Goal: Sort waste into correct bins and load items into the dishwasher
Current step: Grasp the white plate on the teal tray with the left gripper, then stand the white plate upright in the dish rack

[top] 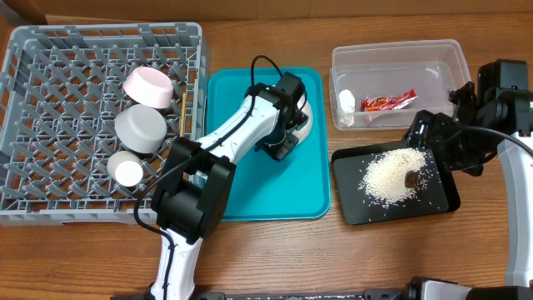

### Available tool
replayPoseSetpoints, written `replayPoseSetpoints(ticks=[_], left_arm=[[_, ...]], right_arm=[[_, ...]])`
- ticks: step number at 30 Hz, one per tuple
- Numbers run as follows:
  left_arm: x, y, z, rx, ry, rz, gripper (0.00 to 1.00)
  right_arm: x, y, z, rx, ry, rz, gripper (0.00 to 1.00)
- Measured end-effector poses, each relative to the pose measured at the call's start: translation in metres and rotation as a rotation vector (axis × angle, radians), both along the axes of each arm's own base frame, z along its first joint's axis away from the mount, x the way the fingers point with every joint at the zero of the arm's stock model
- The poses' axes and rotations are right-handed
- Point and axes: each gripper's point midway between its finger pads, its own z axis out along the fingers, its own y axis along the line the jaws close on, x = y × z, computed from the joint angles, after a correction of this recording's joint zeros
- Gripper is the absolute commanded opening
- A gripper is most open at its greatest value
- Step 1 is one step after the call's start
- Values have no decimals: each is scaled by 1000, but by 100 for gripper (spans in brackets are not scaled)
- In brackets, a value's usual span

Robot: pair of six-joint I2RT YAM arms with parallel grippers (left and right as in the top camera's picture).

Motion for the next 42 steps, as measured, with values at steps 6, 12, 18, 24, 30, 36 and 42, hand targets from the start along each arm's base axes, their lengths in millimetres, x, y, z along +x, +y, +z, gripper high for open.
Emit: replayPoseSetpoints(ticks=[6,12,18,24,30,36,42], left_arm=[[-1,9,1,47,-1,2,4],[2,10,3,55,-14,27,4],[9,6,23,47,-25,95,4],[32,-4,62,-12,-103,170,4],[50,3,129,-130,-220,250,4],[64,37,199,-336,-298,361,4],[77,77,227,-573,-246,459,4]], right_arm=[[0,0,0,0,0,-1,100],[0,0,0,0,0,-1,100],[0,0,0,0,0,0,100],[0,0,0,1,0,-1,100],[0,0,0,1,0,-1,100],[0,0,0,1,0,-1,100],[0,0,0,1,1,-1,100]])
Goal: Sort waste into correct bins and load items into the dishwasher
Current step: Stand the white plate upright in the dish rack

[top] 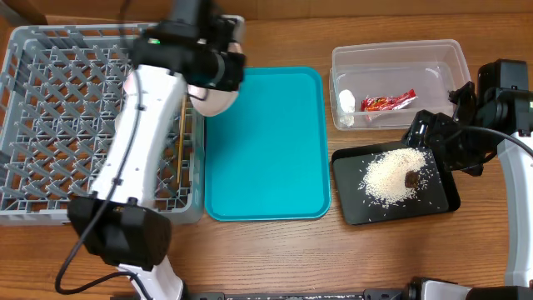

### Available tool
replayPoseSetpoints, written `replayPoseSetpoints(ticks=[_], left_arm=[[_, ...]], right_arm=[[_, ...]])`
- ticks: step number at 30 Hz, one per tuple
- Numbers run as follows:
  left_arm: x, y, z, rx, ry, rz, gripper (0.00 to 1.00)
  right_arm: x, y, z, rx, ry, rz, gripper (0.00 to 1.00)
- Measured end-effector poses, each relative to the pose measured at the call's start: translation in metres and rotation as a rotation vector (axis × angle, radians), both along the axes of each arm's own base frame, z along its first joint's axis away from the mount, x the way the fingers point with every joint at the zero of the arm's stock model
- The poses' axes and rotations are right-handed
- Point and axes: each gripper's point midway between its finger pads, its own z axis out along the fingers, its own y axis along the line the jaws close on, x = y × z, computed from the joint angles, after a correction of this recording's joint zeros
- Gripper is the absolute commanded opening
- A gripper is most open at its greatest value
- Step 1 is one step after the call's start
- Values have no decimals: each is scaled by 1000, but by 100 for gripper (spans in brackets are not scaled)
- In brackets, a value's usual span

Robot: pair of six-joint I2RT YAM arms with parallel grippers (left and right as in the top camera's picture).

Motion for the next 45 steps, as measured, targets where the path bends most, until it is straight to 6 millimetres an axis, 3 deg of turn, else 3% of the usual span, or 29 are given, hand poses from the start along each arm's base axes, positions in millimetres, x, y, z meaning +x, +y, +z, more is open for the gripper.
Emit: replayPoseSetpoints(ticks=[5,11,20,28,29,31,33,34,36,39,43,45], left_arm=[[6,28,18,-189,-4,6,4],[8,43,27,-329,-2,-6,4],[19,52,2,-405,65,1,4],[28,78,-16,-407,87,54,4],[28,83,-16,-408,86,64,10],[28,90,-16,-405,81,73,42],[27,96,-17,-407,87,90,56],[27,100,-17,-407,92,99,70],[25,105,-18,-410,100,112,81],[24,113,-19,-411,108,133,84],[23,127,-24,-377,113,167,100],[21,134,-30,-333,131,196,100]], right_arm=[[0,0,0,0,1,0,100],[-1,0,0,1,4,0,100],[-2,0,0,1,9,0,100],[-2,0,0,2,10,0,100],[-2,0,0,2,10,0,100],[-3,0,0,1,11,0,100],[-2,0,0,1,10,0,100],[-2,0,0,2,10,0,100],[-2,0,0,1,9,0,100],[-2,0,0,1,9,0,100],[0,0,0,-1,0,0,100],[5,-1,1,-3,-23,0,100]])
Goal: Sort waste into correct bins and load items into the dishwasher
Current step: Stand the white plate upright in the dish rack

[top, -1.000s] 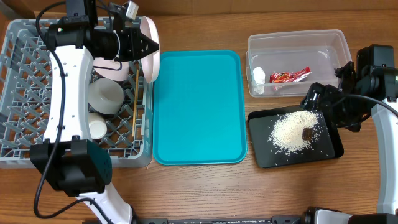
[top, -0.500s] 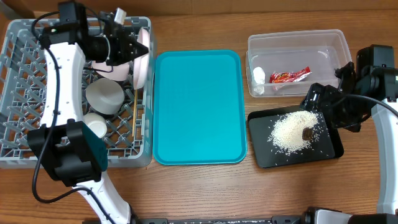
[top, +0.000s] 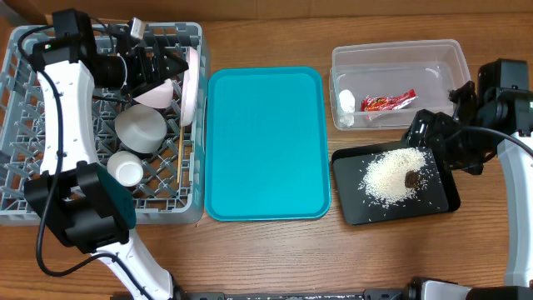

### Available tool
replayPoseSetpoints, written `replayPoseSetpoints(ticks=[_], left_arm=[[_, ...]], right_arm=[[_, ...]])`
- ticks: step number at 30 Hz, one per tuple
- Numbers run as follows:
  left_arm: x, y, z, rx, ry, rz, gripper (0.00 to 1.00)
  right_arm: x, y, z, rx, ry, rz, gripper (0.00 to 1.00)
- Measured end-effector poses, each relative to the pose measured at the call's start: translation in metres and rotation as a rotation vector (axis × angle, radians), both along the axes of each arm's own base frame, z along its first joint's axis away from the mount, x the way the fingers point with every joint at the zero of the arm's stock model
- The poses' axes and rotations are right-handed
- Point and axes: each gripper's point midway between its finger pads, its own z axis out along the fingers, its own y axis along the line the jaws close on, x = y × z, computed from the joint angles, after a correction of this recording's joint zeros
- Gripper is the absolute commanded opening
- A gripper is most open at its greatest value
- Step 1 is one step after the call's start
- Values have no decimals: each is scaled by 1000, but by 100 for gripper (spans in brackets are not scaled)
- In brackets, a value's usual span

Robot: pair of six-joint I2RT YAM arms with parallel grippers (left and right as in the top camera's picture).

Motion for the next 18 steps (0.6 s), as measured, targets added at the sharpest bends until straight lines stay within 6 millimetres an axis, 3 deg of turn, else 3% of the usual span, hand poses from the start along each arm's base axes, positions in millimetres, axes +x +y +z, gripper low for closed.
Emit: replayPoseSetpoints(ticks=[7,10,13,18], left_arm=[[-28,33,-7,269,141,130,100],[-50,38,-3,388,222,189,100],[-71,33,-3,480,298,196,100],[-101,25,-9,559,421,163,100]], right_arm=[[51,10,21,58,-236,31,100],[73,28,36,98,-349,91,100],[82,55,42,118,-401,171,100],[83,94,19,91,-338,275,100]])
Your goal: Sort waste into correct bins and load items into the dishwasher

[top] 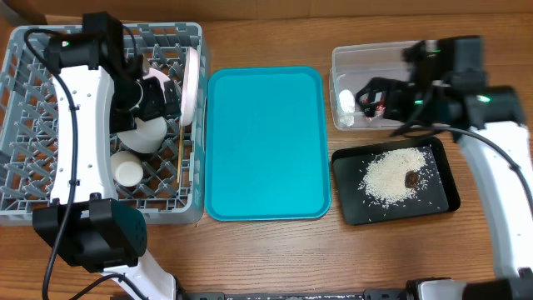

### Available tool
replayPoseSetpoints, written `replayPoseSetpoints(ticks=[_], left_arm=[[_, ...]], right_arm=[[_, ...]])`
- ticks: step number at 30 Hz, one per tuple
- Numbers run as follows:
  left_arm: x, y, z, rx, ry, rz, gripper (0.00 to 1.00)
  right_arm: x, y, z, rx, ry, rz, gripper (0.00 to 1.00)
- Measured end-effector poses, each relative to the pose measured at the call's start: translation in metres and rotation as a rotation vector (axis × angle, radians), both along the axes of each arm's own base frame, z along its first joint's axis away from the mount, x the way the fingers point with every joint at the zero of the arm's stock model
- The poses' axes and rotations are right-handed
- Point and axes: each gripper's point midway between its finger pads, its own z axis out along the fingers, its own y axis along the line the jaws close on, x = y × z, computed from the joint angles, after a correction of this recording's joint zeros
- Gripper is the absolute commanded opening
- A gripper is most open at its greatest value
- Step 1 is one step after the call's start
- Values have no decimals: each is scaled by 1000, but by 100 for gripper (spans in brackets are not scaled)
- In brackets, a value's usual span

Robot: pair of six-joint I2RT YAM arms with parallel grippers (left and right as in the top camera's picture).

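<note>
My left gripper (169, 99) is open over the grey dish rack (50, 196), just left of a white plate (192, 82) that stands on edge at the rack's right side. A pink bowl (155, 77), a grey bowl (143, 136) and a white cup (127, 172) also sit in the rack. My right gripper (372, 97), blurred, hangs open over the clear bin (433, 52), above the red packet (381, 103). Beside it lies a small white item (346, 101). The black tray (445, 198) holds spilled rice (390, 177) and a brown scrap (411, 177).
The teal tray (265, 142) lies bare in the middle of the wooden table. A thin yellow stick (181, 143) lies along the rack's right wall. The left arm runs up the rack's left half.
My right arm has swung from the black tray's far right corner to over the clear bin. My left gripper has dropped lower in the rack, beside the standing plate.
My left gripper was on the white plate on the teal tray. It then carried the plate at the rack's top right corner. Later the plate stood on edge in the rack, and it still does. The right arm stayed still until now.
</note>
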Motion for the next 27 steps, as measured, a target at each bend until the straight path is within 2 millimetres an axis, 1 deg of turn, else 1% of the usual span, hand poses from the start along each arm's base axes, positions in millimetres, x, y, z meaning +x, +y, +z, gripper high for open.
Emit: replayPoseSetpoints(ticks=[3,4,6,10,14,17,20,22,24,25,27], left_arm=[[-14,2,-1,18,59,2,100],[-18,3,-1,24,76,2,100],[-28,3,-1,29,115,2,100],[-30,3,-1,29,124,0,100],[-34,1,-6,17,142,-5,100],[-50,-4,-17,9,197,-17,100],[-70,-10,-24,4,245,-31,100],[-85,-13,-24,0,257,-36,100],[-96,-15,-22,2,234,-40,100],[-101,-16,-20,4,212,-41,100],[-106,-17,-14,13,114,-40,100]], right_arm=[[-2,12,-28,-48,81,39,100],[-3,13,-38,-65,114,46,100],[-6,12,-49,-85,156,48,100],[-14,4,-54,-105,201,32,100],[-33,-8,-61,-118,296,11,100],[-43,-20,-63,-125,349,-16,100],[-47,-27,-62,-133,358,-36,100],[-47,-30,-56,-139,334,-44,100],[-50,-32,-48,-143,286,-51,100],[-52,-33,-42,-147,245,-56,100],[-56,-35,-30,-142,161,-64,100]])
